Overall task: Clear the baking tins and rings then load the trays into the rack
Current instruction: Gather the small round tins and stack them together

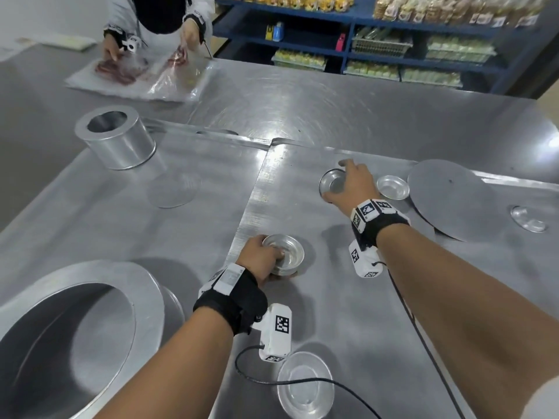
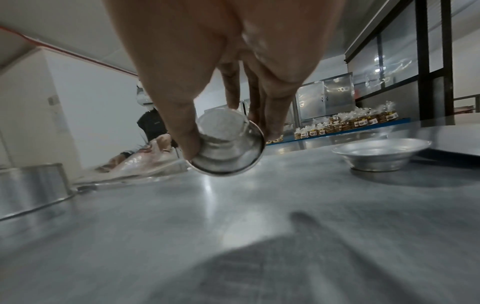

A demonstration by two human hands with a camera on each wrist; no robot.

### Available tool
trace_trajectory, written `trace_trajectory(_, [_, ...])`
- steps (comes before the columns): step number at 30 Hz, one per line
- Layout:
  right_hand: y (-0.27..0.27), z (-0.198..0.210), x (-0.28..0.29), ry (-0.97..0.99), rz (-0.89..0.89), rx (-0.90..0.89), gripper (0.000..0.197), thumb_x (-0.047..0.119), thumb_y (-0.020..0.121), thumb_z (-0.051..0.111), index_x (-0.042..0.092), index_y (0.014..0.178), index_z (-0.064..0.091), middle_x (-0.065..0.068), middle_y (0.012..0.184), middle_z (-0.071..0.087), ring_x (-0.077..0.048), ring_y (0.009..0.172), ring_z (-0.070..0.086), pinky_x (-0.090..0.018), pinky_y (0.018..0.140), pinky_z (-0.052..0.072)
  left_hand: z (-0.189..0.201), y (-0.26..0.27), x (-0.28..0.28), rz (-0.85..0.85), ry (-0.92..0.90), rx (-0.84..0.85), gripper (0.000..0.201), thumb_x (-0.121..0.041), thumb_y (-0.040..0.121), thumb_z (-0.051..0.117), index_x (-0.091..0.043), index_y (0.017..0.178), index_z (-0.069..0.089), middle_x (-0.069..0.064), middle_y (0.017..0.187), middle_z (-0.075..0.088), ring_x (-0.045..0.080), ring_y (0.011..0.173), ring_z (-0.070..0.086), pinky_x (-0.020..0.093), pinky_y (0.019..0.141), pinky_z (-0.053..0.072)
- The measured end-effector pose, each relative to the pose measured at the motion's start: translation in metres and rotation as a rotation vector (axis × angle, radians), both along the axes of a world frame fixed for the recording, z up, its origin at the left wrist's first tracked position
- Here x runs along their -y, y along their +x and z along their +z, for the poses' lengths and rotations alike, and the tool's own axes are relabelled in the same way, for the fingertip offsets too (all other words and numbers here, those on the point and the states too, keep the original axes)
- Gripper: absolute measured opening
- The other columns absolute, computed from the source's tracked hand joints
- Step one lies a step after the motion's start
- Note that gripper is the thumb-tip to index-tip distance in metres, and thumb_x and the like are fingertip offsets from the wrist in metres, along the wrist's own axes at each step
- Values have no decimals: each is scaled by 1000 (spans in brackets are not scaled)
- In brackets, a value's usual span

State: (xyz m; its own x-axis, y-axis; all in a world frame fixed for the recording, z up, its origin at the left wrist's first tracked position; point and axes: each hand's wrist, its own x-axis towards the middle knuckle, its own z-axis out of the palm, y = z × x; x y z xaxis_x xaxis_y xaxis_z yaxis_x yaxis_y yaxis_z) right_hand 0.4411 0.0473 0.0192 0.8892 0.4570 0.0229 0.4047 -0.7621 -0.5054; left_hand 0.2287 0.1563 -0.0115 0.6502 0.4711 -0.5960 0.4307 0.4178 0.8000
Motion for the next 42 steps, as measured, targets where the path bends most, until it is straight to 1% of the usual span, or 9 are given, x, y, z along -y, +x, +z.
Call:
trace_trajectory(4, [-46,15,9,117,45,51,70,39,69,83,23,129,52,-7,125,45,-26,108,55,-30,93,44,10,-13,4,-18,-12,-15,36,-1,68,64,-4,104,66,28,108,68,48,97,67,65,75,57])
trace_trajectory(7, [-79,20,19,245,101,50,70,43,64,85,21,122,52,-2,118,48,-18,102,55,-27,92,47,22,-24,9,27,-117,28,28,4,82,63,5,110,63,27,104,62,46,87,64,52,65,59])
trace_trajectory(10, [-108,21,30,343,154,11,68,50,61,84,27,116,50,7,113,48,-13,100,58,-35,91,54,29,-31,13,58,-191,49,31,-16,92,65,4,115,63,24,111,61,43,91,61,52,64,60])
trace_trajectory(13, [-135,25,40,456,184,-54,67,42,61,89,24,113,51,7,113,51,-11,103,61,-30,92,56,36,-36,14,39,-214,56,38,-37,97,60,-2,109,68,19,118,66,45,103,64,61,74,58])
trace_trajectory(19, [-181,34,56,596,220,-138,61,21,63,93,17,106,51,-2,111,61,-10,99,67,-18,89,54,46,-47,20,-55,-241,113,53,-47,95,61,0,119,67,26,120,67,37,91,67,45,65,60])
trace_trajectory(24, [-209,38,72,585,199,-197,62,21,61,94,17,109,53,2,110,66,-1,102,67,-14,90,52,55,-58,32,-126,-248,136,40,-30,94,65,2,118,66,22,100,72,32,75,71,38,60,59])
trace_trajectory(30, [-225,35,91,569,182,-221,61,21,63,93,24,110,54,5,116,67,-1,107,66,-23,95,54,61,-62,51,-114,-187,131,32,7,89,54,9,121,57,32,105,66,39,78,67,45,58,61])
trace_trajectory(36, [-213,37,117,524,197,-366,65,17,68,89,23,123,55,7,123,66,-1,114,63,-25,104,48,55,-50,70,-117,-150,141,35,12,89,47,8,122,56,36,117,62,46,91,66,51,63,61])
trace_trajectory(42, [-173,20,138,492,224,-491,63,1,74,78,18,130,56,1,127,65,-6,117,62,-30,107,47,51,-26,91,-137,-172,139,38,11,89,39,9,124,55,36,117,60,46,89,63,51,62,61])
